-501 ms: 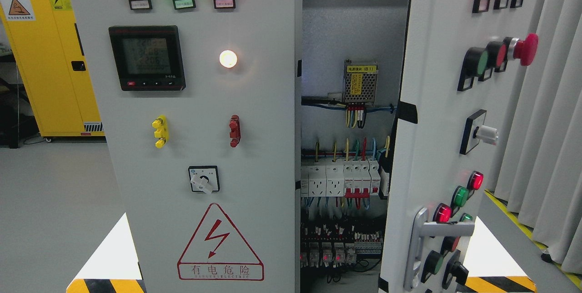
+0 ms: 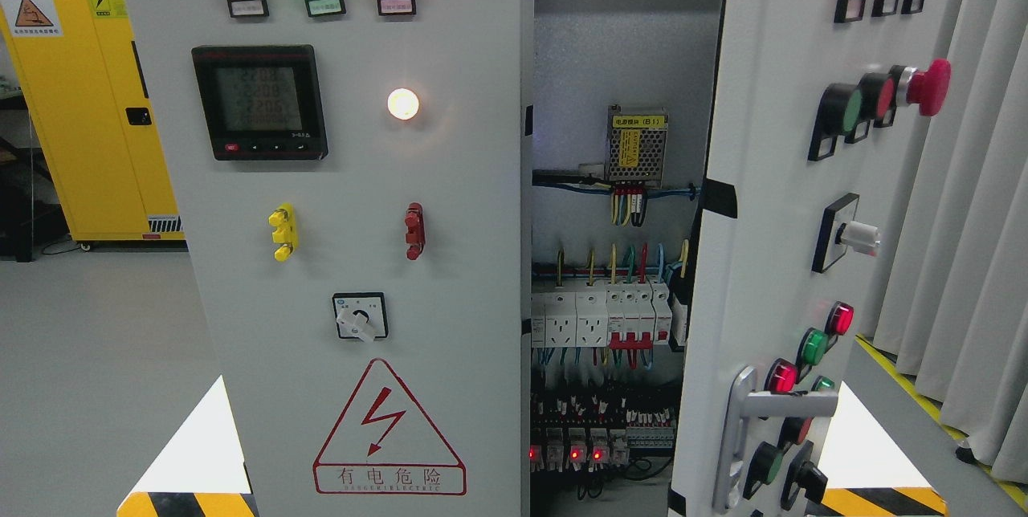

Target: Open door with both hands

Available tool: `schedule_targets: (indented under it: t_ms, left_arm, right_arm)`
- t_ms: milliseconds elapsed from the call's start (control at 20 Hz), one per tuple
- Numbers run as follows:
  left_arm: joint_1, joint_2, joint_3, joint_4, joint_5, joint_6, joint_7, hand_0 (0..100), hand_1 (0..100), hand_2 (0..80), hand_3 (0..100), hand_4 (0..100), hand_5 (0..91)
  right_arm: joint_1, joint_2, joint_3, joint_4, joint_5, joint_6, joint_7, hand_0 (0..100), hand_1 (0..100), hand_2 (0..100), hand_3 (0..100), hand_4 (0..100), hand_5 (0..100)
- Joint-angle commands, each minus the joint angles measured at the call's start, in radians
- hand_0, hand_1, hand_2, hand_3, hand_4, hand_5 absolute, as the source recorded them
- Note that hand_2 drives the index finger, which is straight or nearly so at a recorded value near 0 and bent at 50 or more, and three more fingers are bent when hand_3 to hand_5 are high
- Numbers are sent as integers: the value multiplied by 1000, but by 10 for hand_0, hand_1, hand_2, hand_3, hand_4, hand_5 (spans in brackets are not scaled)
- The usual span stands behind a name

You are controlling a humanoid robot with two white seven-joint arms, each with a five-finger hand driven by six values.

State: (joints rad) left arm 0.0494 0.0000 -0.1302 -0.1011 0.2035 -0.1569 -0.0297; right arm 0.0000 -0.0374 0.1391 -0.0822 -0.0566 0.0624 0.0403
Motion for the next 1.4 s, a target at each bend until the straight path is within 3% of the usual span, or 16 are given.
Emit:
schedule_targets:
  t_ms: [0,100,200,300,451,501,551,851,1001,1151,1352]
  left_arm:
    - [35,23,0,-176,-3,-18,1,120,556,0,0,0,0]
    - [87,63,1,-308,-1,-27,-10,120,556,0,0,0,0]
    - [122,89,4,-429,2,-50,-86,120,556,0,0,0,0]
    - [141,127,18,-524,4,-75,-236,120,556,0,0,0,0]
    - [141,164,73,-617,4,-73,-548,120,556,0,0,0,0]
    - [141,175,87,-644,5,-70,-629,120,556,0,0,0,0]
    - [139,198,84,-670,5,-69,-659,120,556,0,0,0,0]
    - [135,291,75,-961,34,-59,-673,120,556,0,0,0,0]
    - [96,392,41,-1093,103,-3,-751,120,556,0,0,0,0]
    - [90,501,-63,-1242,210,25,-823,120,556,0,0,0,0]
    - [83,590,-132,-1423,348,42,-826,120,556,0,0,0,0]
  right_arm:
    - [21,2,-1,-2,1,0,1,0,500,40,0,0,0]
    - [21,2,-3,-1,0,0,1,0,500,40,0,0,0]
    - [21,2,-3,-1,0,0,1,0,500,40,0,0,0]
    - [20,2,-4,-1,0,0,1,0,500,40,0,0,0]
    - [20,-2,-7,-1,0,0,0,0,500,40,0,0,0]
    - [20,-2,-6,-1,0,0,1,0,500,40,0,0,0]
    - [20,-2,-6,-1,0,0,0,0,500,40,0,0,0]
    - [20,-1,-9,1,0,0,0,0,500,40,0,0,0]
    - [20,-1,-6,1,0,0,1,0,500,40,0,0,0]
    - [20,-1,-6,1,0,0,1,0,500,40,0,0,0]
    - [20,-2,-4,1,0,0,0,0,500,40,0,0,0]
